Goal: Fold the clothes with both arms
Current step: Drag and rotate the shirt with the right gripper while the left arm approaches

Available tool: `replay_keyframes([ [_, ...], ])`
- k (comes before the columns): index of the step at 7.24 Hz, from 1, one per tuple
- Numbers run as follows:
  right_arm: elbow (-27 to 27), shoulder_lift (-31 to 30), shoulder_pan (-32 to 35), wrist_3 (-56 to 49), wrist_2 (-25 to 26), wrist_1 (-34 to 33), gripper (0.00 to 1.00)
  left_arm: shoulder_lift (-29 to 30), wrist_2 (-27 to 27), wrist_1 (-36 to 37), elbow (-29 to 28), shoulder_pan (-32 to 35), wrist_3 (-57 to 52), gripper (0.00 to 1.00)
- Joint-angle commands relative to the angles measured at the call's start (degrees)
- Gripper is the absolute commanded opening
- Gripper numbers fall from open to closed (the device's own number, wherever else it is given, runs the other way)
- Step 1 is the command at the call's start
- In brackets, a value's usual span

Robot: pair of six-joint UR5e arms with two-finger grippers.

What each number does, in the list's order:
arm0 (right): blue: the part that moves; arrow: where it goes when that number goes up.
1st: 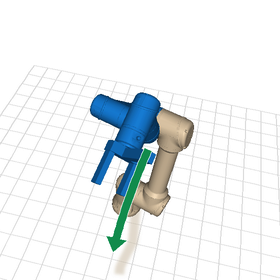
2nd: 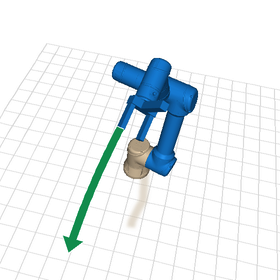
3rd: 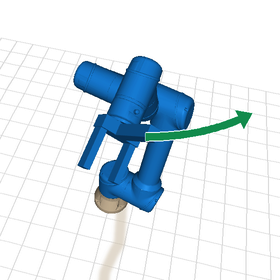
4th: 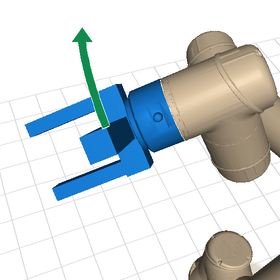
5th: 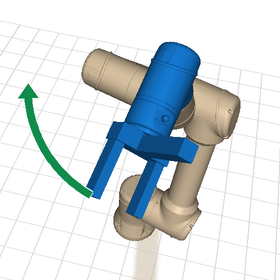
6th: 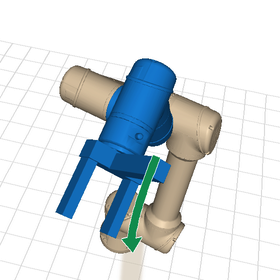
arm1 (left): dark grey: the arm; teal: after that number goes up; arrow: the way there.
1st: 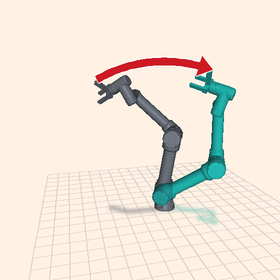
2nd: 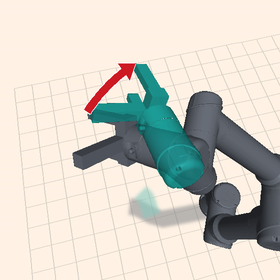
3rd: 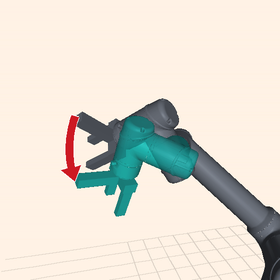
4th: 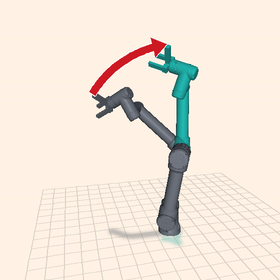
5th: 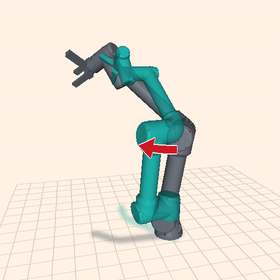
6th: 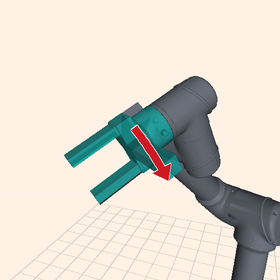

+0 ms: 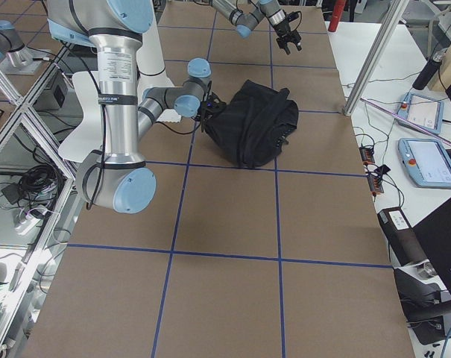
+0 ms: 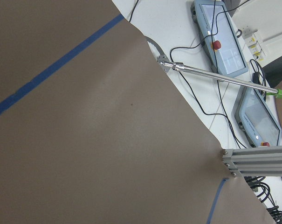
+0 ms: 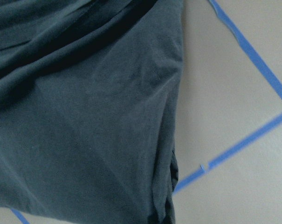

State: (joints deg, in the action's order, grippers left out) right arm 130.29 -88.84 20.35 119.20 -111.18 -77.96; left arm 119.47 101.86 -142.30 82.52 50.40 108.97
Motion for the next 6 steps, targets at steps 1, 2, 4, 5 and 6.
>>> replay_keyframes([
  [1, 4.09, 0.94, -14.59, 9.97, 2.17, -3.95, 0.61, -0.11, 2.89, 0.18, 2.98, -0.04, 0.36, 1.00],
  [2, 4.01, 1.73, -17.77, 10.08, 5.76, -4.04, 1.00, -1.59, 3.08, 1.14, 5.52, -0.74, 0.28, 1.00],
  [4, 6.45, 2.00, -11.09, 9.82, 6.24, -4.13, 1.00, -6.33, 2.38, 3.95, 11.66, -7.83, 0.19, 1.00],
  [5, 6.90, 2.35, -5.47, 9.30, 5.37, -5.43, 1.00, -8.62, 0.99, 8.14, 16.49, -12.73, 0.10, 1.00],
  [6, 6.56, 4.27, -0.89, 8.51, 5.36, -7.54, 1.00, -8.73, -4.51, 18.62, 19.06, -17.83, -0.68, 0.98],
])
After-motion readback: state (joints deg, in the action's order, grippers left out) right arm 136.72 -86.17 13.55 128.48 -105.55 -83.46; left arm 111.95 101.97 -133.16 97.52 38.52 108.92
